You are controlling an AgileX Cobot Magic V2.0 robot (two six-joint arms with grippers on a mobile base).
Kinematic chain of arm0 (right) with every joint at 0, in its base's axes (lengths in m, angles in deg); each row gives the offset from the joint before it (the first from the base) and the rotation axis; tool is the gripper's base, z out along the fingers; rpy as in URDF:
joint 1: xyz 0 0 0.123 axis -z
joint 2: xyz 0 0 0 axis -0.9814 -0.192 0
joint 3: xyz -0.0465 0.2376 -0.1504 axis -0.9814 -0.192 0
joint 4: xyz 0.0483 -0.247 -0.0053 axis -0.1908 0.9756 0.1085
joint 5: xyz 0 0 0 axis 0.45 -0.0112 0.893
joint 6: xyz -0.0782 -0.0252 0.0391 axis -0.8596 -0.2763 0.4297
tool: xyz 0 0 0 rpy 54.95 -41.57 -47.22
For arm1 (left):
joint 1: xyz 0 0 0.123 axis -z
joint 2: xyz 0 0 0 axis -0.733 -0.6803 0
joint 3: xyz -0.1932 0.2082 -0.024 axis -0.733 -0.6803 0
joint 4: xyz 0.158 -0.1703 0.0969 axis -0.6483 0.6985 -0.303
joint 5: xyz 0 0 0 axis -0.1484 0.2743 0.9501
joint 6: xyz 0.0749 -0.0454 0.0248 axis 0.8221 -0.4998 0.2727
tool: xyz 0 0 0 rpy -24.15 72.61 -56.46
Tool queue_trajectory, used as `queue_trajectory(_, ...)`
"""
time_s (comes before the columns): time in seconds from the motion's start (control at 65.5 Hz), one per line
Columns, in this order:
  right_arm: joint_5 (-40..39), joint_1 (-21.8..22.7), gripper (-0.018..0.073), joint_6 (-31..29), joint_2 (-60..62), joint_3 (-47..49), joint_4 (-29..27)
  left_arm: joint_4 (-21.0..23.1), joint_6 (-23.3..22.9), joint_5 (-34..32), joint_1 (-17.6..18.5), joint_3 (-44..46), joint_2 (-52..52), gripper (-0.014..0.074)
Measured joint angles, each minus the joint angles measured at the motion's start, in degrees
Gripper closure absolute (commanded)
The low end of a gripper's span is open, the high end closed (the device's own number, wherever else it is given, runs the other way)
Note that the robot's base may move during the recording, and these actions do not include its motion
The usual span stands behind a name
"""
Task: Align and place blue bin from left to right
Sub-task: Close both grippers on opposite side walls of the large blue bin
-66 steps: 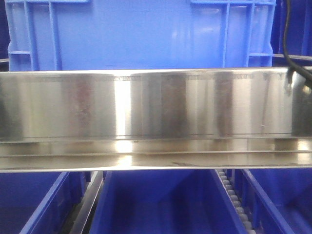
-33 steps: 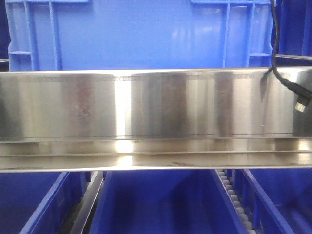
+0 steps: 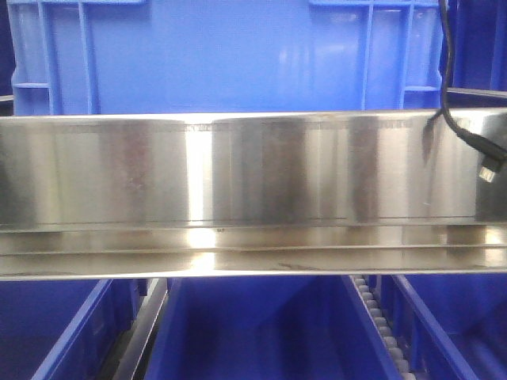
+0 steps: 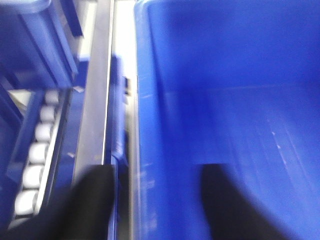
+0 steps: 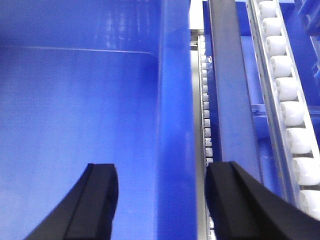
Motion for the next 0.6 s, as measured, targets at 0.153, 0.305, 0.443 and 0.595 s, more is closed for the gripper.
queue_trajectory(0.153, 0.00, 0.00, 0.0273, 0.00, 0.00, 0.00, 0.00, -1.93, -2.66, -0.23, 0.42, 0.21, -0.80, 0.0309)
queue_trajectory(0.305, 0.00, 0.00, 0.0273, 0.00, 0.00, 0.00, 0.00, -0.04, -3.03, -0.23, -1.12, 0.21, -1.73, 0.0312)
queue_trajectory(0.443, 0.00, 0.00, 0.0273, 0.00, 0.00, 0.00, 0.00, 2.88, -3.03, -0.23, -2.94, 0.21, -3.03, 0.0312)
queue_trajectory(0.595, 0.00, 0.00, 0.0273, 0.11, 0.00, 0.00, 0.00, 3.59, -3.03, -0.23, -3.19, 0.21, -4.51, 0.0312)
